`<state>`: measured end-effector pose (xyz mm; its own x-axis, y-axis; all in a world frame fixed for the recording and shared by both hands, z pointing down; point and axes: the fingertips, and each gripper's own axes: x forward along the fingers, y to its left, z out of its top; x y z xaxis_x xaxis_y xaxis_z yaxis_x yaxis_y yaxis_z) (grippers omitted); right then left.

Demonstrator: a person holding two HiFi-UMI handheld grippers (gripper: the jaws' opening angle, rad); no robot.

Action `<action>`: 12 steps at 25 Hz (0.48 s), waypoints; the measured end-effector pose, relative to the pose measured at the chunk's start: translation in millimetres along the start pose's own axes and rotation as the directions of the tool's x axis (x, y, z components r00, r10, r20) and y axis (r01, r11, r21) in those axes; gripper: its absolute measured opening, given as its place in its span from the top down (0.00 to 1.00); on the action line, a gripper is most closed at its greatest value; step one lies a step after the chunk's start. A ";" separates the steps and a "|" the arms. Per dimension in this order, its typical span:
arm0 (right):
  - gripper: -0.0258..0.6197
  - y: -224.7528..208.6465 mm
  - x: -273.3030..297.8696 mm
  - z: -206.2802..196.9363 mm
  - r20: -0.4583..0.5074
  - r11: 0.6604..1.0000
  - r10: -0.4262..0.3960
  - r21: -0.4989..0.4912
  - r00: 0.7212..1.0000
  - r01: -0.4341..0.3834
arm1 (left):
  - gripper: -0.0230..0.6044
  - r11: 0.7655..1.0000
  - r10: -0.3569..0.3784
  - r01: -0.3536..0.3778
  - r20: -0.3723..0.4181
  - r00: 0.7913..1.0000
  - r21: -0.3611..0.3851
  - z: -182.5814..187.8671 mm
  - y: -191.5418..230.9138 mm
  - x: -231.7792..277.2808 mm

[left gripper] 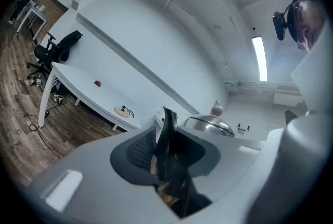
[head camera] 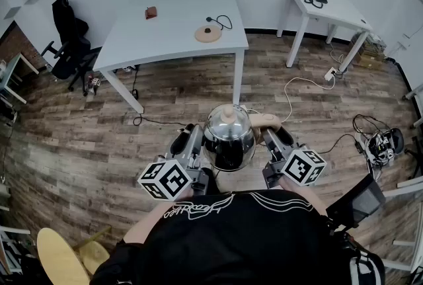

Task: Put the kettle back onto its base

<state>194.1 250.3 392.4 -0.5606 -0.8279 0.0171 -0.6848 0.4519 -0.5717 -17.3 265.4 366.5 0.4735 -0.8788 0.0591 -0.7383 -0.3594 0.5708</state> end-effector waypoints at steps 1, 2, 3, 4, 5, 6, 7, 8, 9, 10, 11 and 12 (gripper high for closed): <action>0.69 -6.6 -1.0 -6.2 0.003 1.000 0.003 -0.002 1.000 -0.003 | 0.80 1.000 -0.002 0.002 0.002 1.000 0.002 -8.2 3.6 1.9; 0.69 -12.8 0.4 -11.6 0.005 1.000 0.006 -0.004 1.000 -0.006 | 0.80 1.000 -0.004 0.004 0.003 1.000 0.002 -14.3 8.4 5.0; 0.69 -18.0 6.8 -15.2 0.005 1.000 0.005 -0.003 1.000 -0.005 | 0.80 1.000 -0.004 0.004 0.002 1.000 0.002 -16.2 15.7 10.8; 0.69 -21.8 20.5 -16.0 0.003 1.000 0.001 0.001 1.000 -0.001 | 0.80 1.000 -0.002 0.002 -0.003 1.000 -0.001 -11.6 26.4 20.5; 0.69 -24.1 42.2 -13.5 -0.002 1.000 -0.008 0.007 1.000 0.008 | 0.80 1.000 0.000 0.000 -0.011 1.000 -0.005 0.4 40.8 34.8; 0.69 -25.1 69.7 -8.3 -0.007 1.000 -0.020 0.014 1.000 0.021 | 0.80 1.000 0.001 -0.001 -0.022 1.000 -0.011 17.9 57.8 52.5; 0.69 -25.6 98.9 -2.3 -0.013 0.999 -0.034 0.021 0.999 0.034 | 0.80 1.000 0.001 -0.002 -0.036 0.999 -0.017 36.8 75.6 71.2; 0.69 -26.5 125.7 2.6 -0.019 0.999 -0.046 0.027 0.999 0.046 | 0.80 1.000 0.000 -0.001 -0.049 0.999 -0.023 53.3 92.4 88.6; 0.69 -28.1 148.7 5.9 -0.022 0.998 -0.056 0.032 0.998 0.057 | 0.80 1.000 -0.002 0.001 -0.060 0.998 -0.028 66.3 107.6 104.0; 0.69 -30.6 168.5 8.2 -0.023 0.997 -0.064 0.034 0.998 0.065 | 0.80 1.000 -0.006 0.003 -0.069 0.998 -0.031 76.5 121.1 117.8; 0.69 -33.5 186.6 9.9 -0.022 0.997 -0.072 0.036 0.997 0.072 | 0.80 0.999 -0.010 0.007 -0.076 0.997 -0.032 85.1 133.5 130.5; 0.69 -36.4 203.7 11.5 -0.020 0.996 -0.079 0.037 0.997 0.079 | 0.80 0.999 -0.015 0.012 -0.082 0.997 -0.032 93.0 145.4 142.5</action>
<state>110.1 61.3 407.2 -0.5140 -0.8542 0.0782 -0.7093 0.3719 -0.5988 -101.9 58.7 381.7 0.5221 -0.8447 0.1177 -0.7166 -0.3597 0.5976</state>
